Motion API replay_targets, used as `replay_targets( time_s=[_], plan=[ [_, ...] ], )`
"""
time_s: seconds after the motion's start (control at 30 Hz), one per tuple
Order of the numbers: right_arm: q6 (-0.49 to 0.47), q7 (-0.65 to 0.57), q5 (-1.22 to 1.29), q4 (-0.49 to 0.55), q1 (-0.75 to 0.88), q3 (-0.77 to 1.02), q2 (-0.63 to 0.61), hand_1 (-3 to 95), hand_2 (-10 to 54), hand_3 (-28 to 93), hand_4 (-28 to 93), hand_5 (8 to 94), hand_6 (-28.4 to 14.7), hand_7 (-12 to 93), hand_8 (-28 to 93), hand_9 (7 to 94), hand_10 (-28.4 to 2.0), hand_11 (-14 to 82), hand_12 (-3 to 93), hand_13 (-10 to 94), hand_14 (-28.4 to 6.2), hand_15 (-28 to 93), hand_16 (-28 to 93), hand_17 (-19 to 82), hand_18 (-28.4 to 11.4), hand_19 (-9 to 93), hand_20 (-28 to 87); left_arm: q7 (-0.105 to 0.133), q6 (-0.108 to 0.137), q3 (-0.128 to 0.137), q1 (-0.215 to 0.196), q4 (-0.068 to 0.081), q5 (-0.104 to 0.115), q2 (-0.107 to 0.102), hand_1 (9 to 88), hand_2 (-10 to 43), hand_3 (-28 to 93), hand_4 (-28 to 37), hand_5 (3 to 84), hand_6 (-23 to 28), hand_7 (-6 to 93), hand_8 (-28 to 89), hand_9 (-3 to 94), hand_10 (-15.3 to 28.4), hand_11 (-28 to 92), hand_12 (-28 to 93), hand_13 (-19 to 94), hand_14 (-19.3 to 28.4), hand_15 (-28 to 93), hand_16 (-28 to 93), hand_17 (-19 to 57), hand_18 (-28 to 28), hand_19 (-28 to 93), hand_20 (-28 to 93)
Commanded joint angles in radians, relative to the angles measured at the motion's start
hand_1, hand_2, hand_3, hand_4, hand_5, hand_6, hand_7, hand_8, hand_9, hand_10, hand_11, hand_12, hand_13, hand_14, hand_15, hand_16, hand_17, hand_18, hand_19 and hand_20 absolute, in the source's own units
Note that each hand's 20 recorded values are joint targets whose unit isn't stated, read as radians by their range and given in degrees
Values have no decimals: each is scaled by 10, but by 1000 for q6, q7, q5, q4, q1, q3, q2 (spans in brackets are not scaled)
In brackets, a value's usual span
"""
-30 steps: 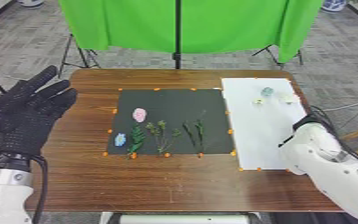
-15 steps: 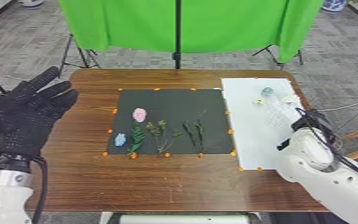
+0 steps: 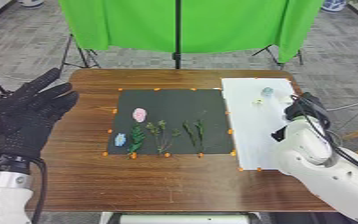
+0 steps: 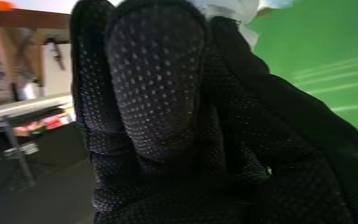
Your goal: Arrange flowers
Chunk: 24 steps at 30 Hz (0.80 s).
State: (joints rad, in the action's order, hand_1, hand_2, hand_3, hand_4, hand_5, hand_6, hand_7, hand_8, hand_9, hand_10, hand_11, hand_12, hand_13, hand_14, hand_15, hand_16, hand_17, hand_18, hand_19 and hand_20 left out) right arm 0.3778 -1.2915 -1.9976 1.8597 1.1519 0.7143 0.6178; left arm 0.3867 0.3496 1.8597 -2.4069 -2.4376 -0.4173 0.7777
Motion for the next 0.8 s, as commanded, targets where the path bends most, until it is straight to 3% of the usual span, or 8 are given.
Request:
replay_targets(
  time_s=[0.03, 0.23, 0.5, 0.7, 0.8],
  plan=[
    [-18, 90, -16, 57, -179, -159, 86, 608, -95, 719, -283, 810, -18, 294, 75, 937, -77, 105, 239, 937, -28, 495, 121, 634, -92, 818, -225, -10, 18, 15, -24, 0, -3, 9, 231, 77, 800, -235, 387, 107, 186, -111, 364, 216, 317, 112, 267, 284, 564, -109, -68, 257, 631, 161],
    [-41, 170, 24, 49, -340, -316, 198, 605, -95, 722, -283, 804, -15, 300, 74, 937, -74, 107, 241, 937, -26, 499, 125, 634, -92, 817, -228, -12, 22, 26, -10, 0, 1, 0, 231, 76, 800, -236, 386, 107, 187, -111, 363, 216, 316, 112, 267, 284, 563, -109, -68, 257, 630, 162],
    [-94, 250, 41, 6, -407, -414, 368, 599, -95, 724, -283, 801, -13, 306, 70, 937, -72, 109, 240, 937, -23, 513, 130, 642, -91, 815, -265, -34, 19, 26, 28, 3, -9, -4, 231, 76, 799, -236, 386, 107, 187, -111, 362, 215, 317, 113, 266, 284, 564, -109, -67, 258, 631, 163],
    [-112, 300, 69, -59, -468, -499, 459, 597, -95, 724, -283, 799, -10, 309, 68, 937, -70, 107, 242, 937, -23, 513, 132, 643, -89, 818, -278, -33, 19, 38, 36, 0, -10, -11, 232, 76, 799, -236, 385, 107, 186, -112, 361, 215, 317, 113, 267, 284, 564, -109, -66, 258, 634, 166],
    [-122, 316, 82, -89, -497, -532, 493, 596, -95, 724, -283, 798, -10, 312, 66, 937, -69, 108, 243, 937, -23, 513, 133, 642, -89, 821, -280, -19, 11, 42, 40, 4, -8, -23, 232, 76, 799, -236, 385, 106, 187, -112, 361, 214, 318, 113, 268, 284, 564, -110, -66, 258, 635, 168]
  ],
)
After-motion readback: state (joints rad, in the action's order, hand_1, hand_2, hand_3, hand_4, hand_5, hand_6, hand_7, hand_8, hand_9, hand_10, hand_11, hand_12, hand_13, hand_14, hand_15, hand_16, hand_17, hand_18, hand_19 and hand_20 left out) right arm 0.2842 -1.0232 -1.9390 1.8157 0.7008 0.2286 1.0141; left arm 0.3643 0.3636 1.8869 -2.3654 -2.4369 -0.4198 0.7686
